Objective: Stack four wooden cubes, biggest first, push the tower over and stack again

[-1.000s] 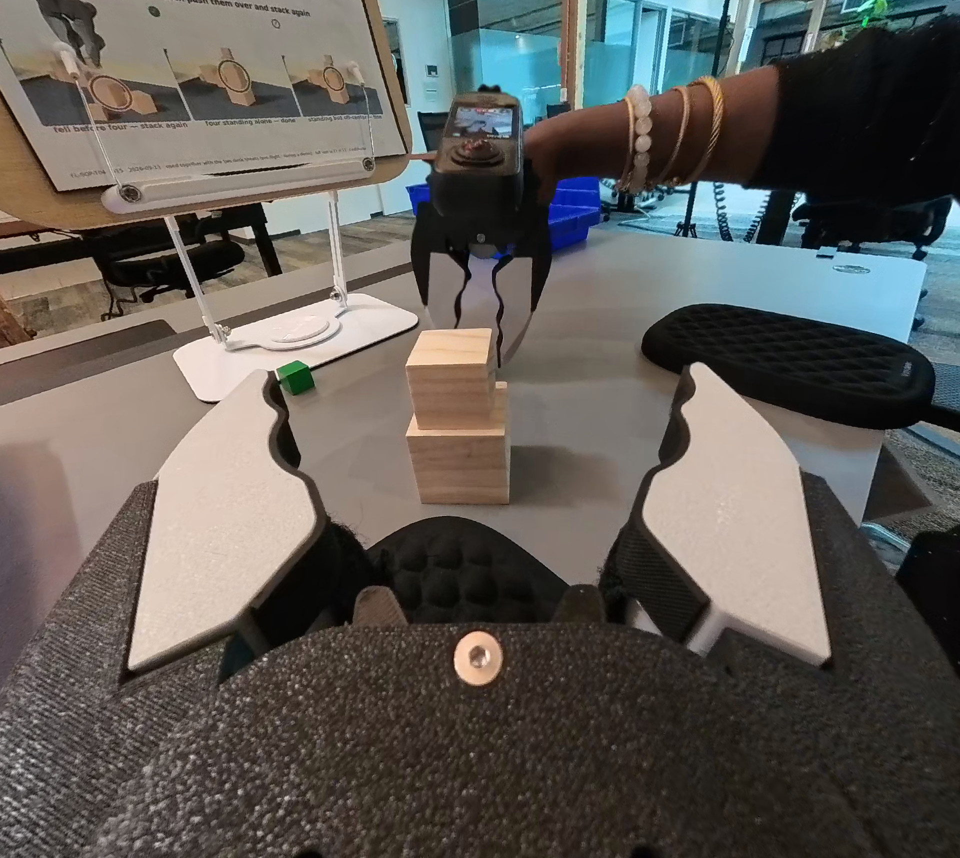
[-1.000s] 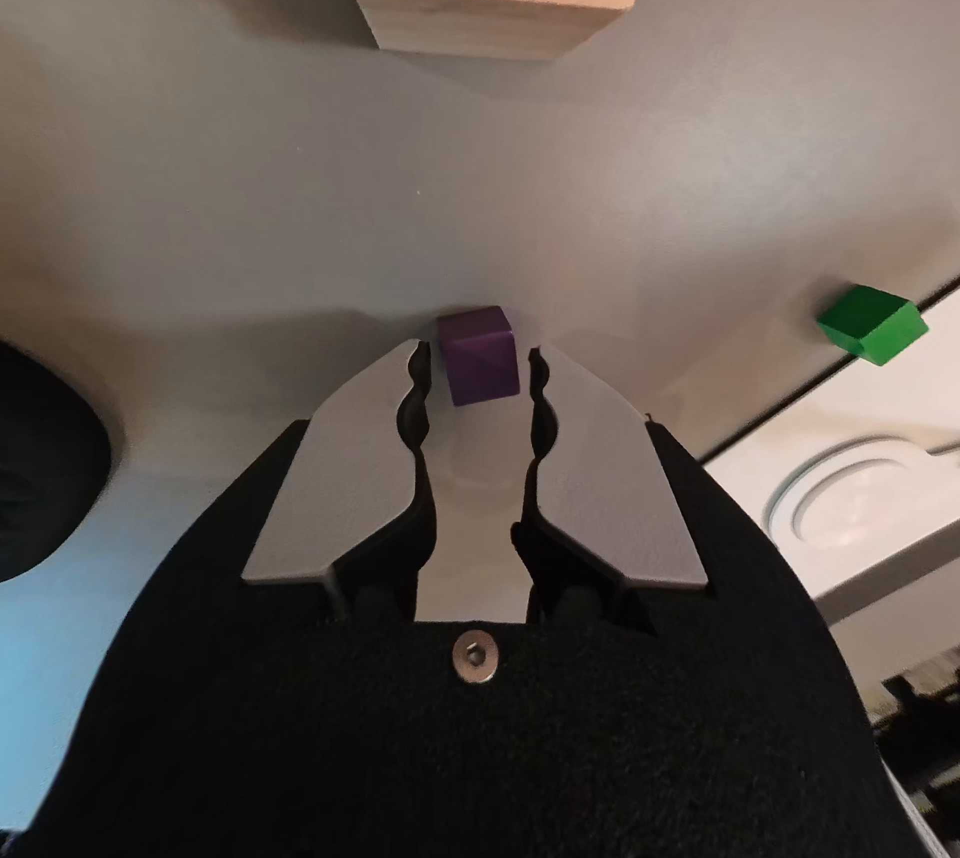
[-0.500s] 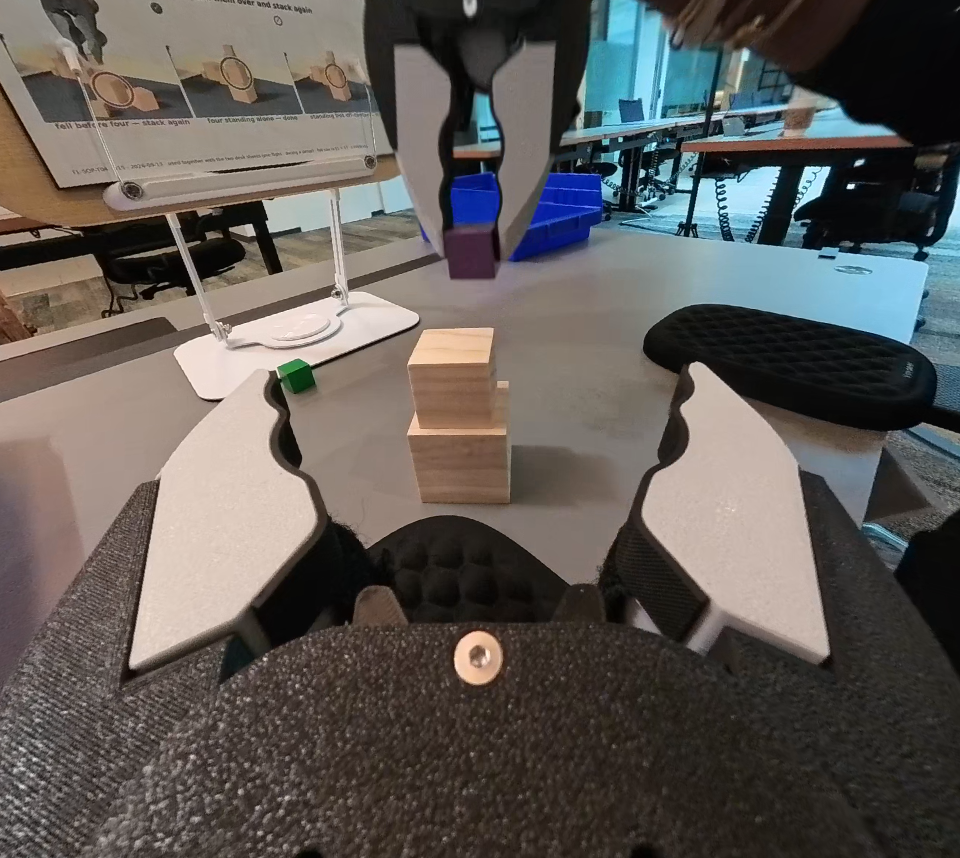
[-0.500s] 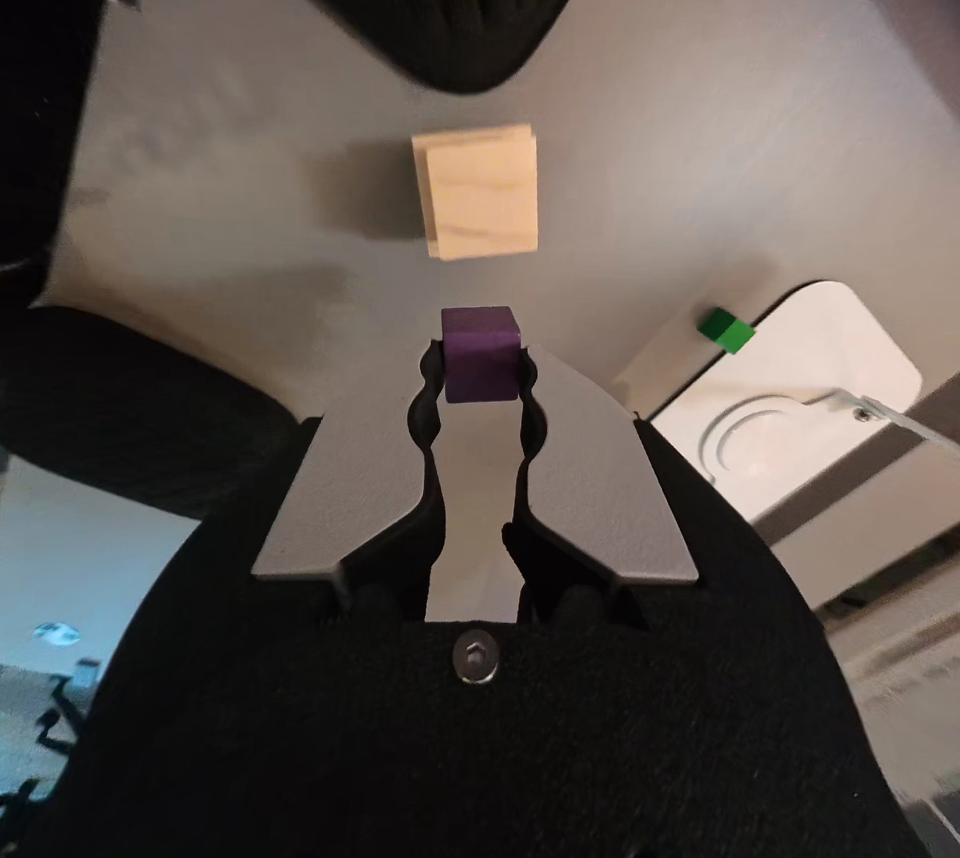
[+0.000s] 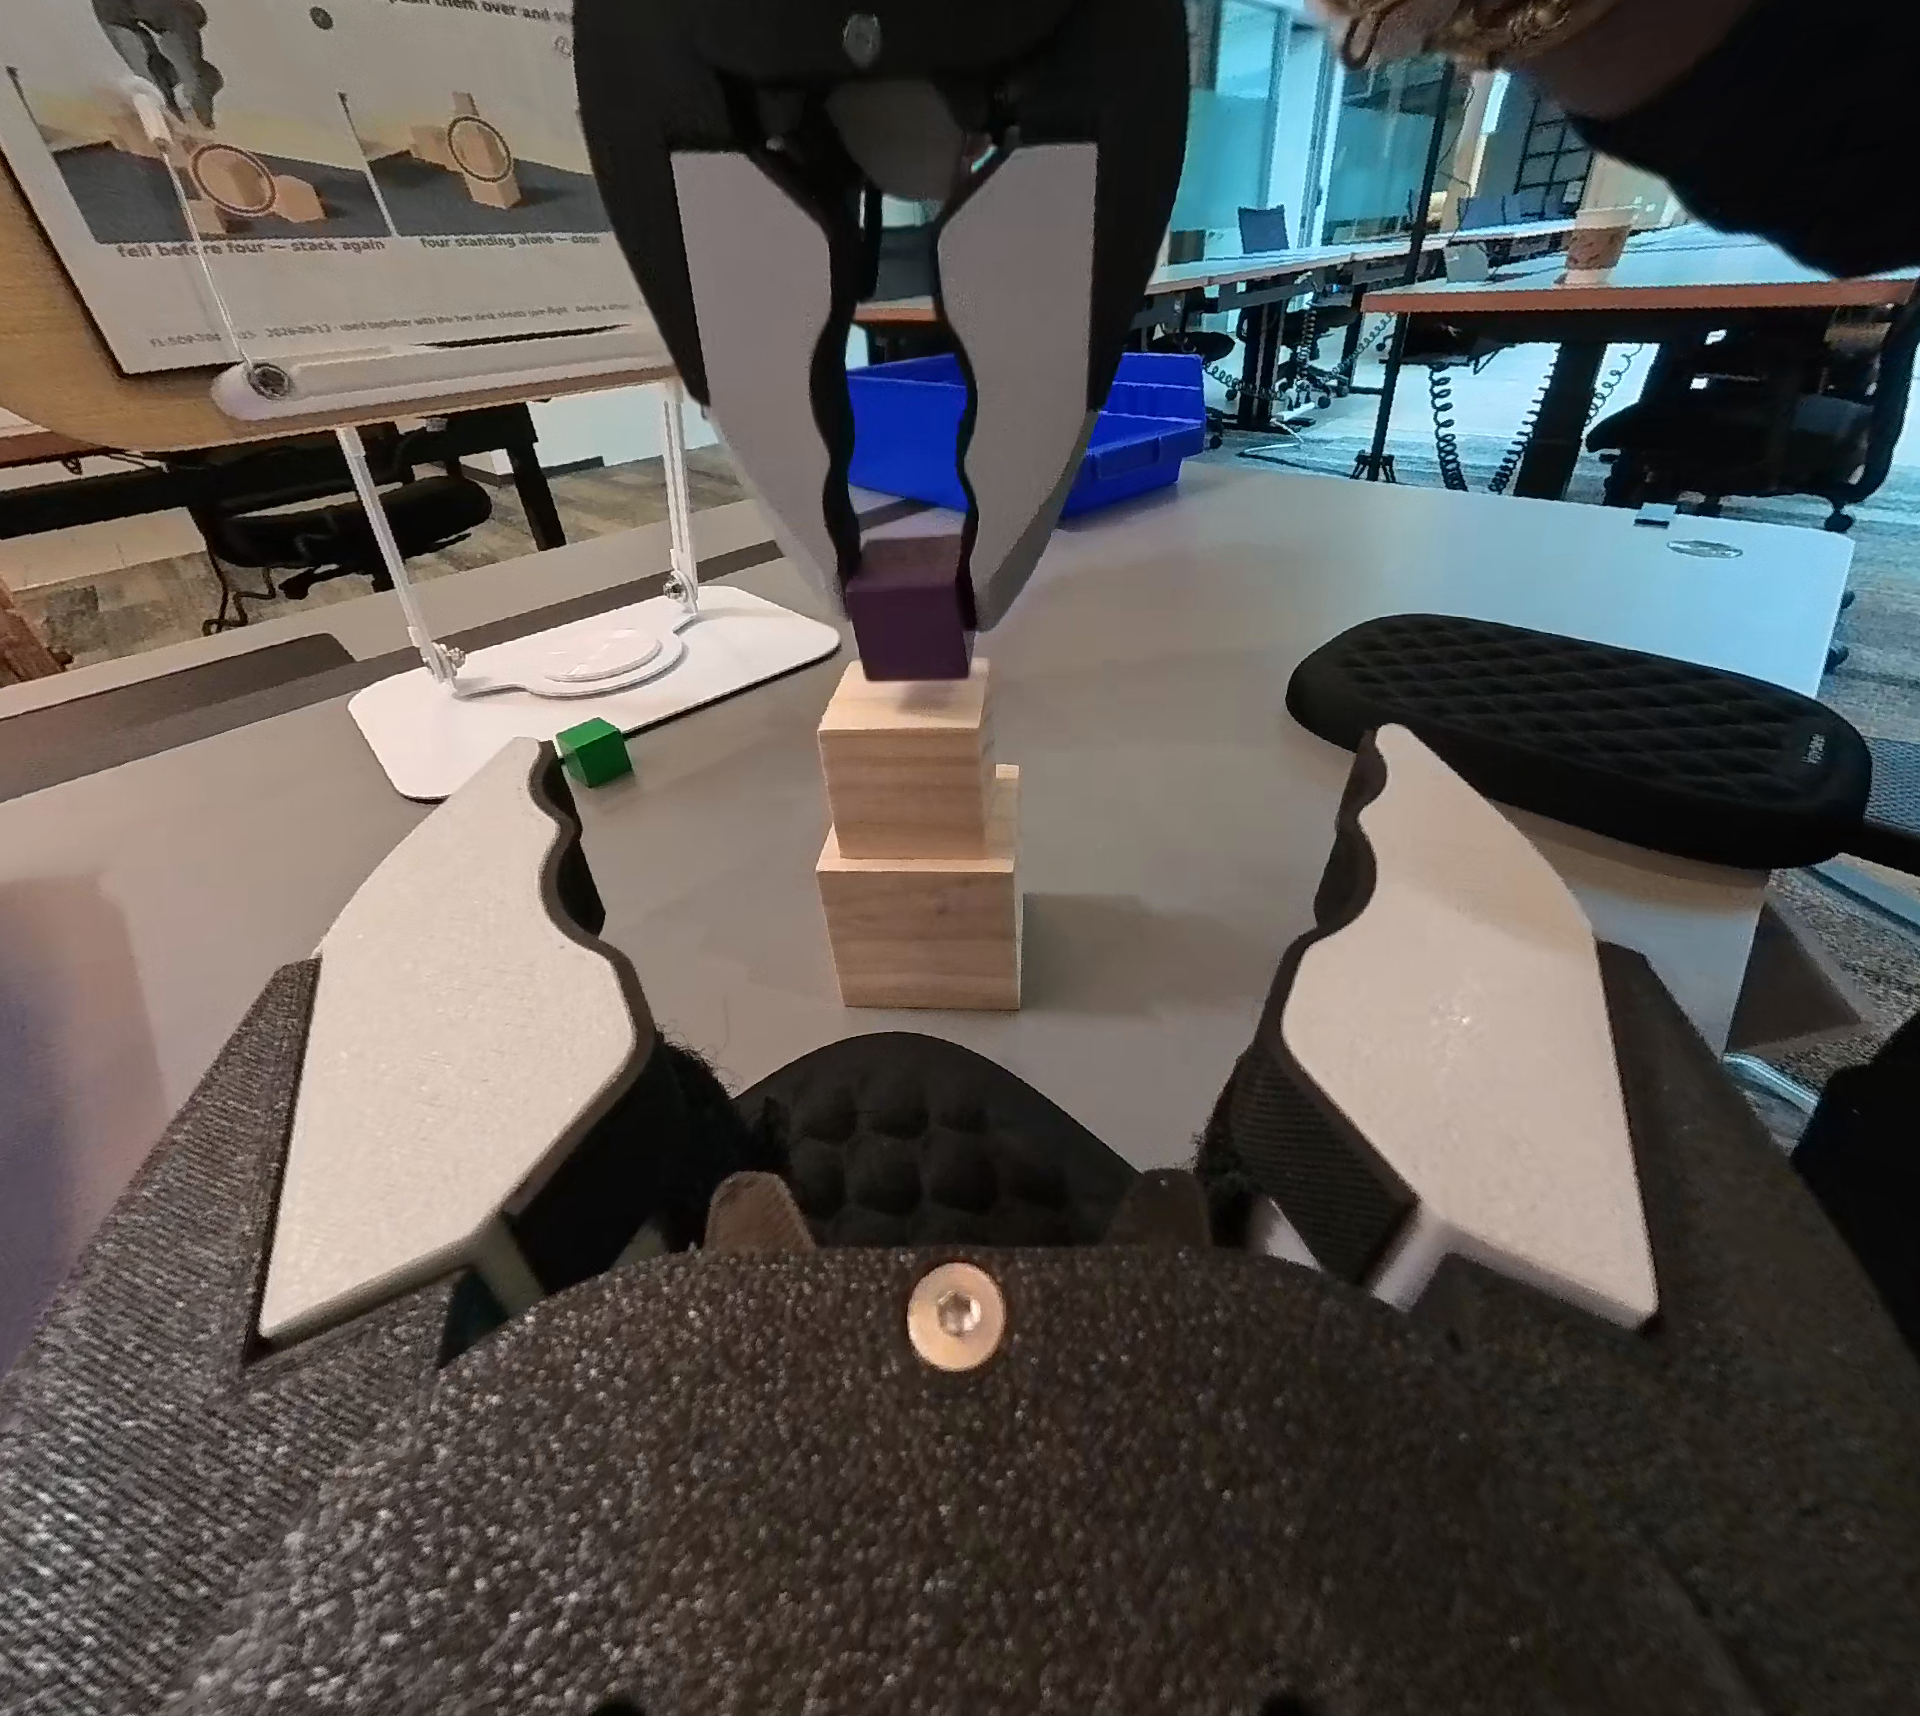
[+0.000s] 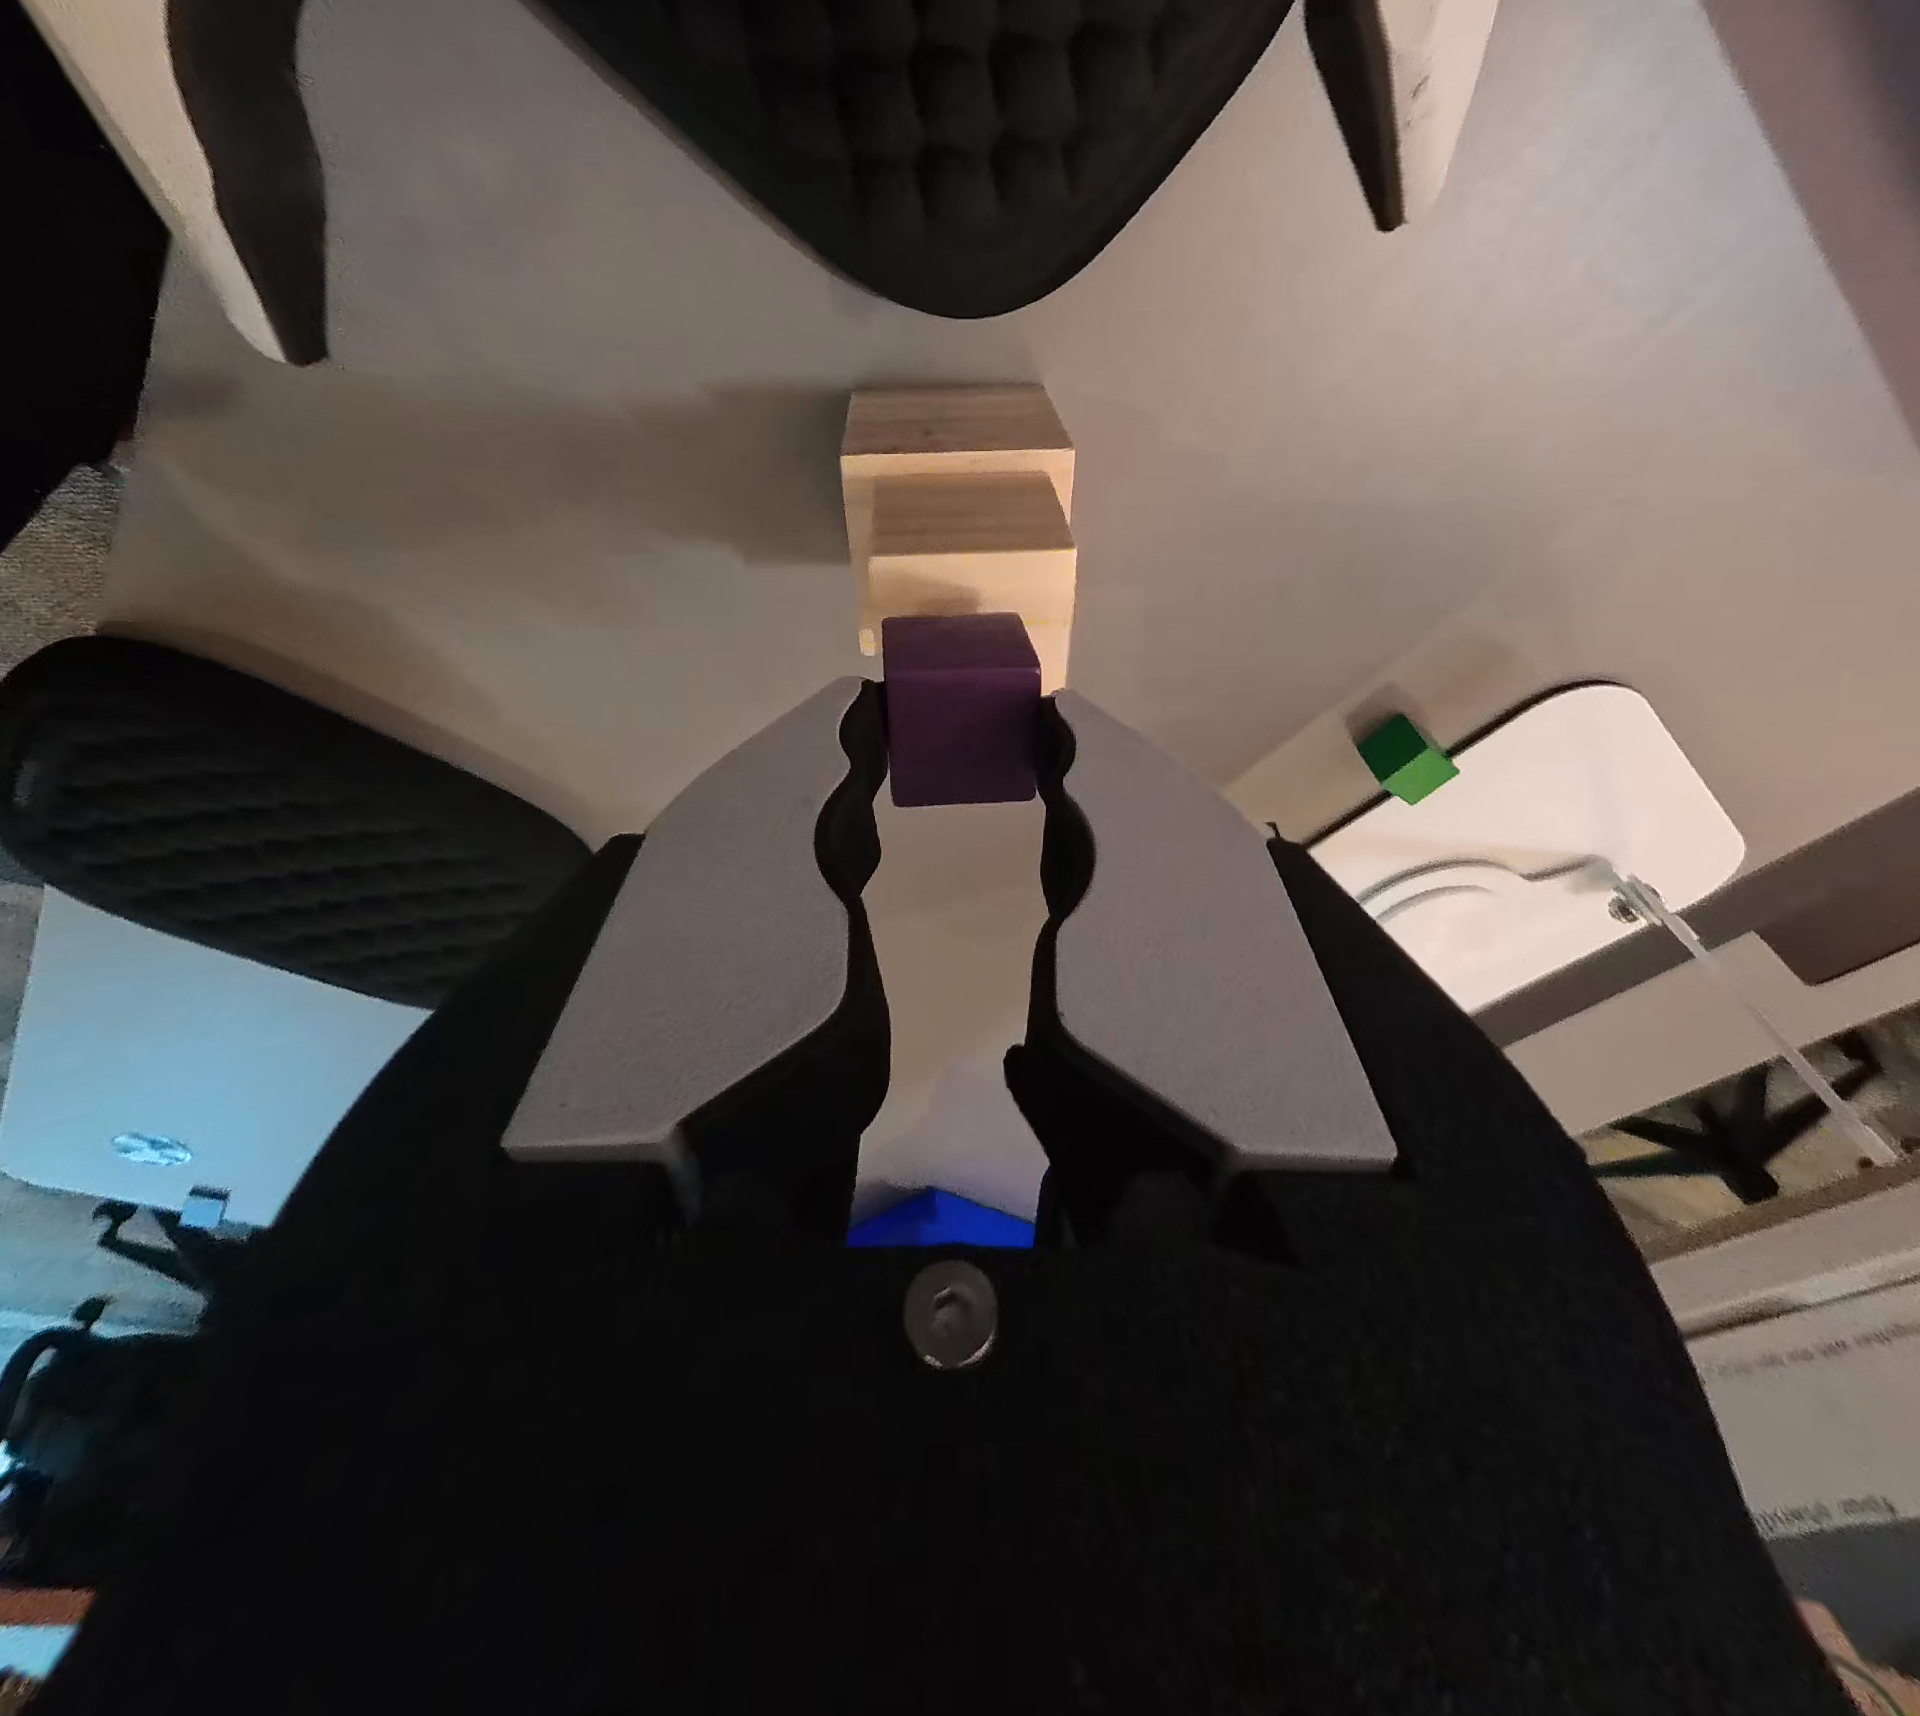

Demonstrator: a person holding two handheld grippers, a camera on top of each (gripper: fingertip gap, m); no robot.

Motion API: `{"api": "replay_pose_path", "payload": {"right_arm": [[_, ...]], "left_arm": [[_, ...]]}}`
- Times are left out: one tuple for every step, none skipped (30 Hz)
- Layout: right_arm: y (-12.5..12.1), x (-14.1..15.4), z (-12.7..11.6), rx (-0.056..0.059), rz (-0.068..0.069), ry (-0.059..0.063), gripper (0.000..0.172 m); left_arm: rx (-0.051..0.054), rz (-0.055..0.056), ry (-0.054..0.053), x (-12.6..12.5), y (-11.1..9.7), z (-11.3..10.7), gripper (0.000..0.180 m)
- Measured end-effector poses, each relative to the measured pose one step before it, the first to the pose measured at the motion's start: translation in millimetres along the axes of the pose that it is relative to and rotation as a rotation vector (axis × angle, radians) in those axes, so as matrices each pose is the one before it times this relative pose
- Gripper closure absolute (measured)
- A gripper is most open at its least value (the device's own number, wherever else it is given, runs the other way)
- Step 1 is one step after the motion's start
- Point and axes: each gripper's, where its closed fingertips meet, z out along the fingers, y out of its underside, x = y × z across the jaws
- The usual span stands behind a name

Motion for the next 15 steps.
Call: {"api": "replay_pose_path", "payload": {"right_arm": [[-0.64, 0.47, 1.30, 0.0065, -0.0048, -0.0020, 0.144], [-0.74, 0.84, 0.60, 0.0090, -0.0044, 0.0008, 0.144], [-0.77, 1.21, 0.11, 0.0090, -0.0012, 0.0024, 0.144], [-0.49, 0.61, -0.13, 0.0057, 0.0010, -0.0010, 0.145], [-0.04, 0.50, 0.03, 0.0026, -0.0007, -0.0010, 0.145], [0.14, 0.37, 0.07, 0.0006, -0.0006, -0.0002, 0.145], [0.21, -0.14, 0.27, 0.0005, 0.0017, -0.0033, 0.145], [0.25, -0.26, 0.53, 0.0000, 0.0019, -0.0029, 0.144], [0.32, 0.01, 0.58, -0.0006, 0.0017, 0.0001, 0.144], [0.41, 0.24, 0.72, -0.0014, 0.0000, 0.0022, 0.144], [-0.21, -0.14, 0.65, 0.0036, -0.0027, 0.0009, 0.145], [-0.42, 0.02, 0.63, 0.0059, -0.0009, 0.0003, 0.145], [-0.28, -0.16, 0.51, 0.0054, 0.0017, -0.0013, 0.145], [-0.21, -0.07, 0.43, 0.0043, 0.0016, -0.0013, 0.145], [0.11, 0.11, 0.34, 0.0029, 0.0009, -0.0002, 0.145]], "left_arm": [[0.0007, -0.0019, 0.0006, -0.16, -0.08, -0.12, 0.046], [0.0004, -0.0018, -0.0007, -0.25, -0.03, 0.05, 0.046], [0.0004, -0.0015, -0.0011, -0.34, -0.04, -0.08, 0.046], [0.0003, -0.0006, 0.0007, 0.06, -0.04, -0.04, 0.046], [-0.0001, -0.0002, 0.0002, -0.02, 0.02, 0.07, 0.046], [0.0001, -0.0002, 0.0005, 0.00, -0.01, -0.05, 0.046], [0.0003, -0.0002, 0.0007, 0.11, -0.03, 0.02, 0.046], [0.0001, 0.0000, -0.0001, -0.09, -0.01, -0.06, 0.046], [0.0002, 0.0001, 0.0002, 0.09, -0.03, -0.07, 0.046], [0.0005, 0.0001, 0.0004, 0.11, -0.07, -0.04, 0.046], [0.0003, 0.0001, -0.0001, -0.03, -0.04, 0.02, 0.046], [0.0001, 0.0002, -0.0001, -0.02, -0.01, 0.01, 0.046], [0.0003, 0.0000, 0.0004, 0.11, -0.04, -0.06, 0.046], [0.0001, 0.0000, -0.0003, -0.12, -0.02, -0.05, 0.046], [0.0001, 0.0000, -0.0005, -0.07, -0.11, 0.01, 0.046]]}}
